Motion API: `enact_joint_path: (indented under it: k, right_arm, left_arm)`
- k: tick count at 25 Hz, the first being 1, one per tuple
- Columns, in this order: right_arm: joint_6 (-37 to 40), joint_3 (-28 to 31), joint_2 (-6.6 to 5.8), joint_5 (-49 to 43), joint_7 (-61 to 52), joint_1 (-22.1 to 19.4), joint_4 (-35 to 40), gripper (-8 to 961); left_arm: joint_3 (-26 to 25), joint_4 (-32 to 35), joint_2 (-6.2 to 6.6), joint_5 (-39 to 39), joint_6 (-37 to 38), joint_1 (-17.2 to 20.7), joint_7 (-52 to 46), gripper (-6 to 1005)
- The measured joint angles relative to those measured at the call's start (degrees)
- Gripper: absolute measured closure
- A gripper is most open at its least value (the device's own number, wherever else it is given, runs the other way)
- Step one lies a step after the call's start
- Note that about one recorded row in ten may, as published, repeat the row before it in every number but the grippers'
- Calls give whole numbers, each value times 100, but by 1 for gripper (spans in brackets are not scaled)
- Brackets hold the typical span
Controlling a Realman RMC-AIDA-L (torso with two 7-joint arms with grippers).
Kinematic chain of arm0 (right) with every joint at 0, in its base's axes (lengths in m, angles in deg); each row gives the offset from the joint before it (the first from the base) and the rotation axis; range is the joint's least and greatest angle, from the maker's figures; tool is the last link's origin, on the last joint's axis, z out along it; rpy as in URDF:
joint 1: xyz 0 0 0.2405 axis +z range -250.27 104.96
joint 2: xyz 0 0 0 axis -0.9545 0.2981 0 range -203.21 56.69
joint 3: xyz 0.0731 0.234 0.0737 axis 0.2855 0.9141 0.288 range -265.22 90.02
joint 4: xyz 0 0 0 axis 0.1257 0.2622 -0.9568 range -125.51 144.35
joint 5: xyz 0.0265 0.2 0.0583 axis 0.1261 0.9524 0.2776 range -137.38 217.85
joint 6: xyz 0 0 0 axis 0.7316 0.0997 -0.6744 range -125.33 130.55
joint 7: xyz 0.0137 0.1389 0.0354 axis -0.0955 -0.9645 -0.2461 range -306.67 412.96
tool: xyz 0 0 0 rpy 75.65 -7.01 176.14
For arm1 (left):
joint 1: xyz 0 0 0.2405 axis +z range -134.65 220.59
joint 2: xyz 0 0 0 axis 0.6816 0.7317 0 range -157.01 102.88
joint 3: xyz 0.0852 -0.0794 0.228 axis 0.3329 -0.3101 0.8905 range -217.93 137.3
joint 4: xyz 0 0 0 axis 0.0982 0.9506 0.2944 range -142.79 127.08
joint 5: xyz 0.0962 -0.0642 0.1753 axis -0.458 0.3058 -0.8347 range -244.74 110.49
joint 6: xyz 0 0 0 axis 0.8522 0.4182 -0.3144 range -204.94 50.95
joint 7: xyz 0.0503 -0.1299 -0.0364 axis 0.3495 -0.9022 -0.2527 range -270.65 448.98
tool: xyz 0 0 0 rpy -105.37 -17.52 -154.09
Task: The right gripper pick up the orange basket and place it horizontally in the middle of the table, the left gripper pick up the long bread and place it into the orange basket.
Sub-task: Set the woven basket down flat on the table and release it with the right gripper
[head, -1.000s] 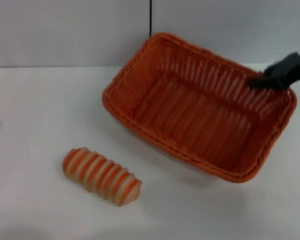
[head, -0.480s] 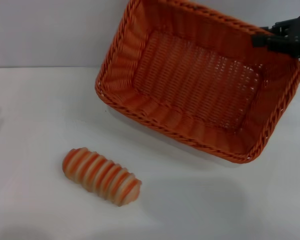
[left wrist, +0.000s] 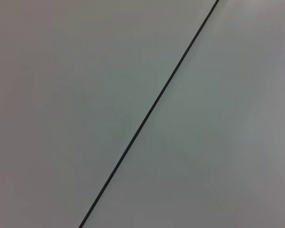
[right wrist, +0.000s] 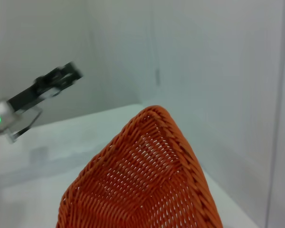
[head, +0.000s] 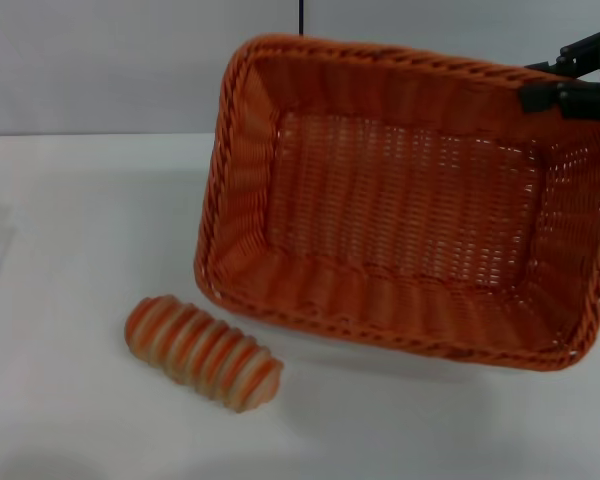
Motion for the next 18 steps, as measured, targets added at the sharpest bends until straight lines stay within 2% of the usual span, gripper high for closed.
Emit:
enact_joint_path:
  k: [1, 6, 12, 18]
  right_arm:
    - [-104, -136, -81, -12, -5, 92, 11, 787]
    - [-208, -615, -157, -229, -7, 302, 54, 786]
    - [-164, -1047, -133, -438, 164, 514, 356, 787]
    - [-101, -1105, -72, -446, 457, 600, 602, 787]
  left_arm:
    - [9, 10, 0, 0, -1, 0, -6, 163]
    - [15, -4, 0, 0, 25, 13, -29, 164]
    - [23, -39, -20, 0, 36, 40, -32, 164]
    - [22, -164, -27, 0, 49, 47, -35, 164]
